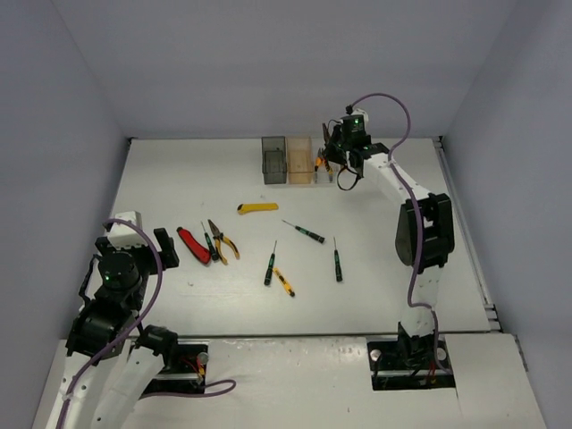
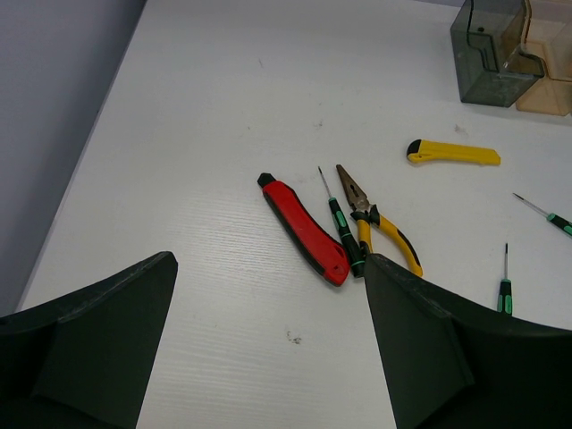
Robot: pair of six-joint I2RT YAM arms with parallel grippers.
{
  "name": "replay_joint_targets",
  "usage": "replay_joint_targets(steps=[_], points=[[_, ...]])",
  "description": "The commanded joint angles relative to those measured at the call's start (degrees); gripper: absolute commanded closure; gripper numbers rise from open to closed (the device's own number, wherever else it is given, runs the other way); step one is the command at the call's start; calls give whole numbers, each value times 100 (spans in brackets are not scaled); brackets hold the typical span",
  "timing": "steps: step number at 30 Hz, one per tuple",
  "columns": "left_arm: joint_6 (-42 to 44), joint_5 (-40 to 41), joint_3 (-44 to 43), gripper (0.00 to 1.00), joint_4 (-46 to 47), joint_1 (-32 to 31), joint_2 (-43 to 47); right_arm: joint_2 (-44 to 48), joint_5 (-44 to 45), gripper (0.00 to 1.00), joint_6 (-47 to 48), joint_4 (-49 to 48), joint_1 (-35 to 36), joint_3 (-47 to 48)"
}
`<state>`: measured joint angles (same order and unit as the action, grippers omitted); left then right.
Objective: Sort the tools into containers
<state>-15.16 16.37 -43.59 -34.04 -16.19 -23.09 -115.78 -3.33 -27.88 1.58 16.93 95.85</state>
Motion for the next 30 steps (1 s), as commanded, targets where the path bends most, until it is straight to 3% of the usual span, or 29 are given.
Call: replay_joint_targets(steps=[1, 7, 26, 30], points=[[93, 71, -70, 18, 293, -25, -172, -454, -404, 100, -392, -263, 30, 953], [92, 95, -70, 18, 284, -25, -178, -1007, -405, 100, -691, -272, 30, 1410], [79, 49, -84, 18, 281, -21, -187, -477, 30, 100, -870, -184, -58, 635], [77, 3, -88, 18, 277, -25, -211, -511, 61, 95, -895, -184, -69, 593]])
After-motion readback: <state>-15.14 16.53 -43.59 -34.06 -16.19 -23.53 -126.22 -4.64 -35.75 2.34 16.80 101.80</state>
